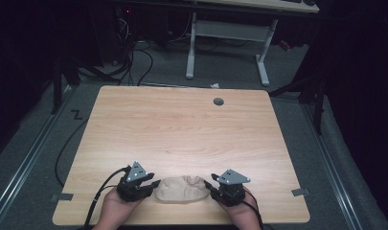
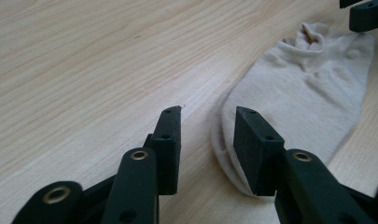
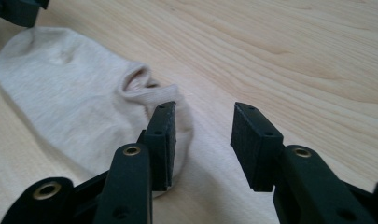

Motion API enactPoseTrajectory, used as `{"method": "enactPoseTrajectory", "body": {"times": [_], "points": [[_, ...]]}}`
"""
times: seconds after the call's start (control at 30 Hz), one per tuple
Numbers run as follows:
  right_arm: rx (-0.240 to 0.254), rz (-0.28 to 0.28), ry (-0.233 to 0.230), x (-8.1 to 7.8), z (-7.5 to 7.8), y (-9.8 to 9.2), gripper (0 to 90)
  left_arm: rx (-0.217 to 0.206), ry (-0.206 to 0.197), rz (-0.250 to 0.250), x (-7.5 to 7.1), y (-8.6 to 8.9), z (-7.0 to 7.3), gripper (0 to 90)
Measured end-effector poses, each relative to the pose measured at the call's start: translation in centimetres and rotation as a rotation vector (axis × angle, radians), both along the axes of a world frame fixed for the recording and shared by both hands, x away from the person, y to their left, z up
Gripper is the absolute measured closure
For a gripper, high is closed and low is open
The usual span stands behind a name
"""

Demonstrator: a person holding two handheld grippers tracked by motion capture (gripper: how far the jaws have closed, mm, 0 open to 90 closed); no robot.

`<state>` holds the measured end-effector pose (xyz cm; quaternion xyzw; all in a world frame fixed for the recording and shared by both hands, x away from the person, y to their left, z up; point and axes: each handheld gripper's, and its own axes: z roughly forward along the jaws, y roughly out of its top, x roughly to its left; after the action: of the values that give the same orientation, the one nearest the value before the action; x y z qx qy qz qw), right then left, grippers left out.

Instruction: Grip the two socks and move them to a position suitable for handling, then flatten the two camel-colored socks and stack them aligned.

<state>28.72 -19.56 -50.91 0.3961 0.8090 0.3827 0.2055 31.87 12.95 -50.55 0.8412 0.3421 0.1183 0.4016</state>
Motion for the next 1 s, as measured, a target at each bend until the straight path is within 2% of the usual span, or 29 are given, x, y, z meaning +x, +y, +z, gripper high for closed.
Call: {"method": "enactPoseTrajectory", "body": {"times": [0.27,0.37,0.4,0.43,0.53,0.6,0.63,0.73,0.87,1.0], "points": [[0.01,-0.064,-0.005,1.4,-0.1,-1.6,57.0,-0.007,-0.02,0.062,1.6,2.1,-0.1,57.0],[0.017,-0.107,-0.009,2.1,-0.1,-2.6,56.3,-0.012,-0.016,0.102,2.6,3.6,-0.1,55.3],[0.016,-0.119,-0.011,2.4,-0.2,-3.0,55.9,-0.012,-0.016,0.102,2.6,3.6,-0.1,54.3],[0.02,-0.132,-0.006,2.6,-0.2,-3.3,55.5,-0.018,-0.003,0.132,3.2,4.9,-0.1,53.4],[0.019,-0.18,-0.008,3.8,-0.2,-4.7,54.4,-0.031,-0.01,0.2,3.8,7.2,0.0,52.5],[0.021,-0.2,-0.013,4.3,-0.2,-5.4,54.2,-0.03,-0.013,0.217,4.0,7.8,0.1,52.3],[0.018,-0.245,-0.023,4.9,-0.2,-6.6,54.1,-0.035,-0.014,0.267,4.5,9.3,0.0,52.2],[0.025,-0.287,-0.028,5.1,-0.2,-7.8,54.1,-0.051,0.009,0.321,5.1,11.1,-0.3,52.2],[0.03,-0.311,-0.038,4.7,-0.4,-8.9,54.1,-0.052,0.016,0.341,5.4,11.4,-0.5,51.6],[0.017,-0.308,-0.025,4.6,-0.9,-9.1,54.2,-0.057,0.012,0.323,5.4,10.8,-0.6,51.1]]}}
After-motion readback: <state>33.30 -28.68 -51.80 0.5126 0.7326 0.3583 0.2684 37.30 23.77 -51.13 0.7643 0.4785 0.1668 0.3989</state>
